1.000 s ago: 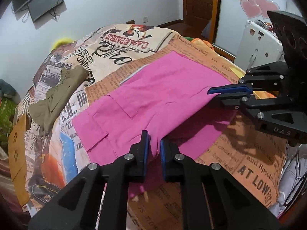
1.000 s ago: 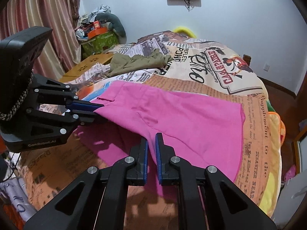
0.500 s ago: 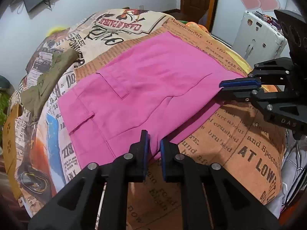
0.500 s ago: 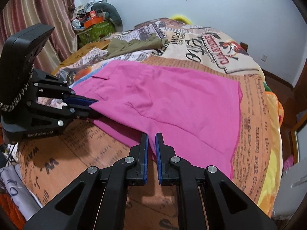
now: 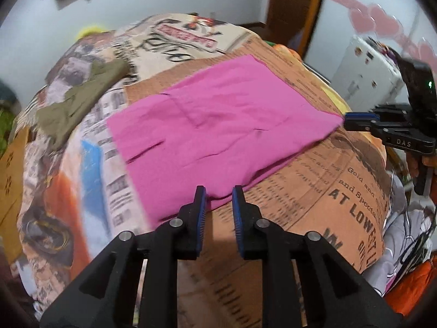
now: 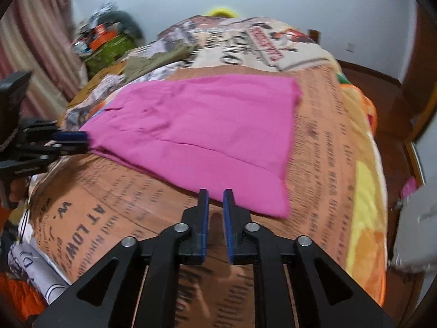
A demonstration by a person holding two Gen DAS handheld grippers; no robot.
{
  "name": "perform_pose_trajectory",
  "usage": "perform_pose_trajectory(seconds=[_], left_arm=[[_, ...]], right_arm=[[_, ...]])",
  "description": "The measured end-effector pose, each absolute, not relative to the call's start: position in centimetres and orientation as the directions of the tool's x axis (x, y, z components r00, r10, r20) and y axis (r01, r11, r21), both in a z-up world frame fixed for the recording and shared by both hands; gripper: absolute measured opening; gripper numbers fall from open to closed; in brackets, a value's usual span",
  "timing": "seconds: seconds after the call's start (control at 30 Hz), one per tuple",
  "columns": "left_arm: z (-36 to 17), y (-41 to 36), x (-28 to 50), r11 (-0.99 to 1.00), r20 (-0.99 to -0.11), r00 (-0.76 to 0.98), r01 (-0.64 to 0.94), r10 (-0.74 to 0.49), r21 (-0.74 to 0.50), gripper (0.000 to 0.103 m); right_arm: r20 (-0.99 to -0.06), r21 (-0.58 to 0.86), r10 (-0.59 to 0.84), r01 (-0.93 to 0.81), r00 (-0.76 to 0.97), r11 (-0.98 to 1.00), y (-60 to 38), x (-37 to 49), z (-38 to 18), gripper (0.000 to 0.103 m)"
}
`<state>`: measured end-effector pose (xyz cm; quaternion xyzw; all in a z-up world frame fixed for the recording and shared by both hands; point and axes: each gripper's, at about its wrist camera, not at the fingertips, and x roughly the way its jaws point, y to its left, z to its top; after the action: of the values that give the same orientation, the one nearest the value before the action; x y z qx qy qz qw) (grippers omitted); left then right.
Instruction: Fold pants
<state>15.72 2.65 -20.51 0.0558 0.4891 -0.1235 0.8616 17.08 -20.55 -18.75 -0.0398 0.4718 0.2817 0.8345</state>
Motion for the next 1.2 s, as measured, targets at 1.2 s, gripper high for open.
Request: perform_pose_trajectory(seconds=[1.2], left_arm=[[-21.2, 6.6, 17.0, 0.999, -0.849, 0.526, 0.012, -0.039, -0.038, 0.009]], right_arm=[[-0.839, 0.212, 0.380, -0.408, 0.390, 0.888, -21.6, 19.2, -23.1, 0.027]])
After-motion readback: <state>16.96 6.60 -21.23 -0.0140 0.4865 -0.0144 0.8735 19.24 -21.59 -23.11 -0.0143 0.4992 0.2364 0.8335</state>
